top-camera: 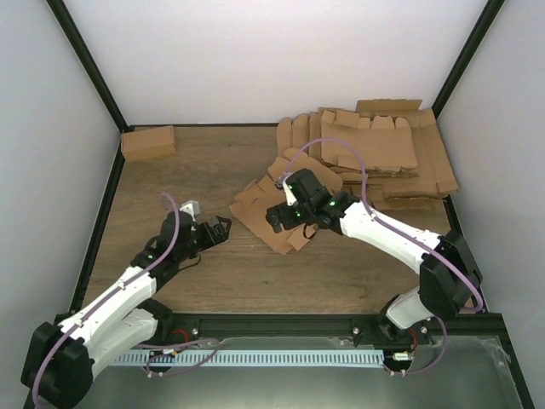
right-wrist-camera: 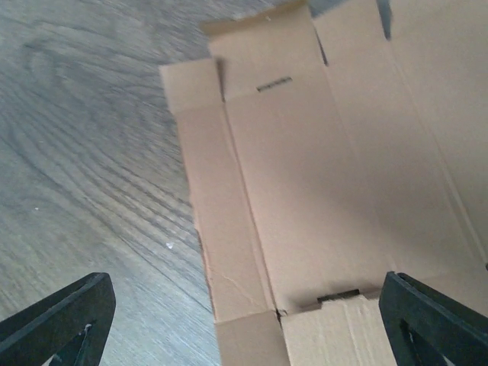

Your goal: Fold the paper box

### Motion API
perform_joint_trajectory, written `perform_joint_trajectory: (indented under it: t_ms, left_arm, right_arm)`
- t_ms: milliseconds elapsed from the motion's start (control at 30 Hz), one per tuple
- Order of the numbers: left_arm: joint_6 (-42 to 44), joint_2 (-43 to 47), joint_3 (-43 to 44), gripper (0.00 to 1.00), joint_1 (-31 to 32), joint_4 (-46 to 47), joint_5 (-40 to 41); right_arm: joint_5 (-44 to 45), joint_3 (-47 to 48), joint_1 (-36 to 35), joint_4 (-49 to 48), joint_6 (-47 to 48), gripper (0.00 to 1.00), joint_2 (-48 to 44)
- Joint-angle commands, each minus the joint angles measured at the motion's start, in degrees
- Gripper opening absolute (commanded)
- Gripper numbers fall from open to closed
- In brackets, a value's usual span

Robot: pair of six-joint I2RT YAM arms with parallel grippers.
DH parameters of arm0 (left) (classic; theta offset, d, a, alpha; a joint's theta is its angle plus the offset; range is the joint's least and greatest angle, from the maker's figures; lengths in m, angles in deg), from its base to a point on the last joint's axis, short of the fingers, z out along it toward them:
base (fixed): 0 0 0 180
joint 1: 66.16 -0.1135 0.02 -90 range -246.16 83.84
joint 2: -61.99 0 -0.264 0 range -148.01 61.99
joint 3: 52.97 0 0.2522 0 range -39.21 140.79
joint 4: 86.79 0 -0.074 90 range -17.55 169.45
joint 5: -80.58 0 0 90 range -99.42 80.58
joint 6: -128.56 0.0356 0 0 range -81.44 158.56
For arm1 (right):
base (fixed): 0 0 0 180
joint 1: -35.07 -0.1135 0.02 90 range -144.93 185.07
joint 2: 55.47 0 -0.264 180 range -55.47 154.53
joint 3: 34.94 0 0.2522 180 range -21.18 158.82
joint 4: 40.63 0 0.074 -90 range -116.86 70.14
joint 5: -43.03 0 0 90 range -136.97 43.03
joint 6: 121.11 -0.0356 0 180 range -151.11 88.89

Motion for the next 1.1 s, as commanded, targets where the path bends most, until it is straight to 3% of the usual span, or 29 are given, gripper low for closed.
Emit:
perform_joint_trajectory:
  t_ms: [0,400,733,1067]
  left_arm:
    - [-4.9,-2.6,0.6,1.00,-0.1,5.1,-5.9]
    - [-17.5,-14.1,-1.4,1.00,-0.1,19.3,-16.3]
    - [-22.0,-26.5,-2.0,0.89,0.5,31.1,-21.1]
    - [-26.1,-35.3,-2.1,0.82,2.9,40.5,-21.3]
  right_arm:
    - [-5.4,-3.2,4.2,-2.2,-3.1,0.98,-0.9]
    - [-6.7,-9.7,10.7,-7.2,-4.4,0.96,-0.3]
    - [-11.8,-10.5,12.2,-11.9,-5.1,0.83,6.1]
    - [-13.9,-13.4,12.2,-15.5,-7.3,0.82,8.9]
